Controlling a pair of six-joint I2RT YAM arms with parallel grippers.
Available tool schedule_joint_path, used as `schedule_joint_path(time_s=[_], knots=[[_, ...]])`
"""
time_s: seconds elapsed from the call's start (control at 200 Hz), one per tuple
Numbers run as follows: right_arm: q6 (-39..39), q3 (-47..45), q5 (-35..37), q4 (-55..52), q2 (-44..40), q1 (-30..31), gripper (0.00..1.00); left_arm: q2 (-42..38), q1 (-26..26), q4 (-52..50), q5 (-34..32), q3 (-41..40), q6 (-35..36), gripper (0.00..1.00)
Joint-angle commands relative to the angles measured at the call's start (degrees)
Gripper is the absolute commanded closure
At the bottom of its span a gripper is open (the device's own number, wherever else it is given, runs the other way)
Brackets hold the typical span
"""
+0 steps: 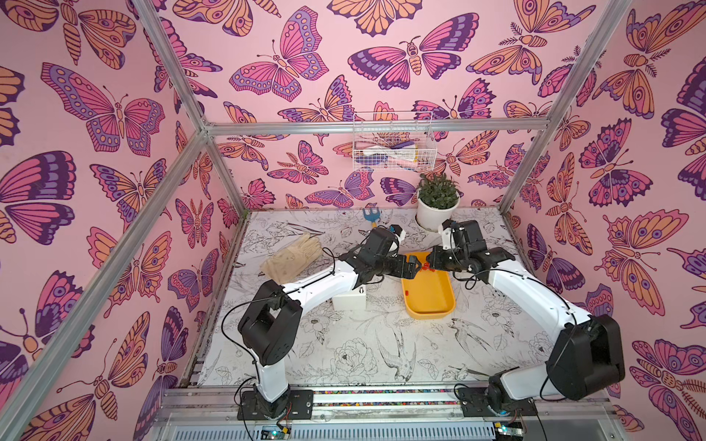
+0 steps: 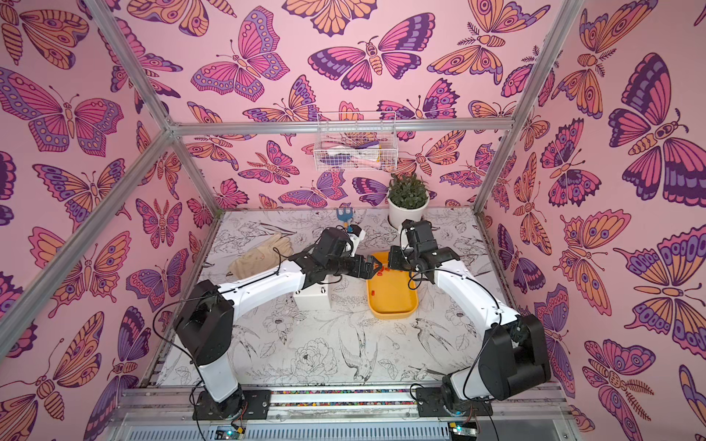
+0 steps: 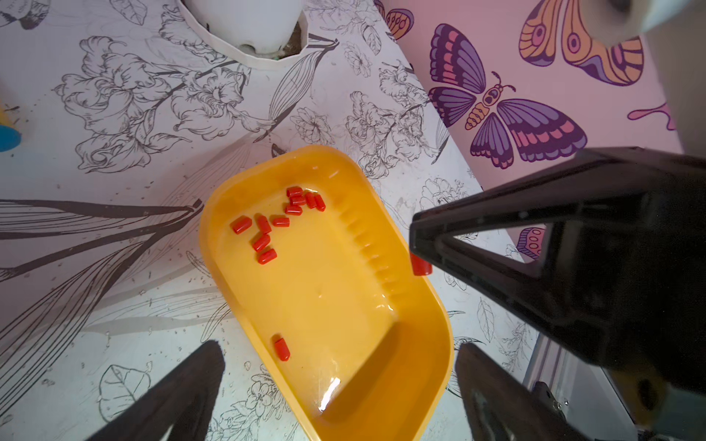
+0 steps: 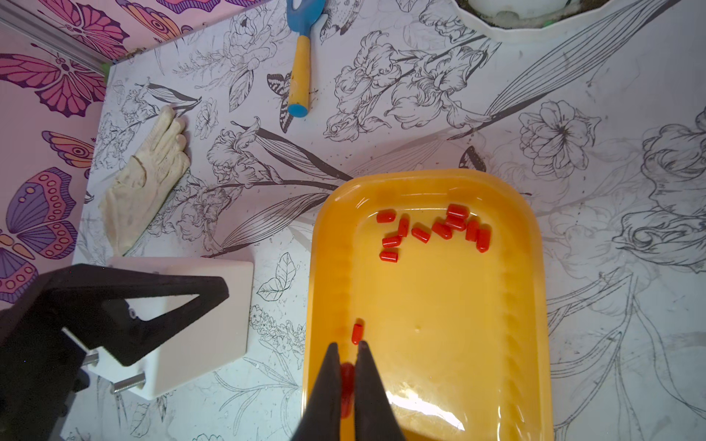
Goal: Cover the protruding screws with screw protection sleeves
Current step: Pick up the screw protection sleeve from the storage box.
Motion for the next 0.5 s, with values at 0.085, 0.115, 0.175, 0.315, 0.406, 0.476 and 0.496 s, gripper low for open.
schedule_joint_path(time_s=[0.085,0.115,0.175,0.315,0.406,0.476,0.496], knots=[[1.7,-0.3,-2.5,1.3,-2.0,-0.7,0.89,2.3,-0.5,3.7,2.2,0.6,0.0,0.05],[1.7,-0.3,-2.5,1.3,-2.1,-0.7,0.89,2.4,-0.6,3.7,2.3,0.8,0.0,0.05],[1.9,-0.3,-2.6,1.4,-2.5,-0.7,0.89,2.7,-0.7,3.8,2.5,1.0,0.1,0.06],[2.2,-0.2,-3.0,1.7,-3.2,-0.7,0.89,3.0,-1.0,4.3,2.6,1.0,0.1,0.06],[2.4,-0.2,-3.6,1.9,-3.4,-0.7,0.89,3.1,-1.2,4.9,2.6,0.8,0.0,0.06],[2.5,-0.2,-4.0,1.9,-3.4,-0.8,0.89,3.2,-1.3,5.5,2.7,0.8,-0.2,0.07],[2.5,-0.2,-4.1,2.0,-3.4,-0.7,0.89,3.2,-1.3,5.6,2.7,0.8,-0.2,0.07]])
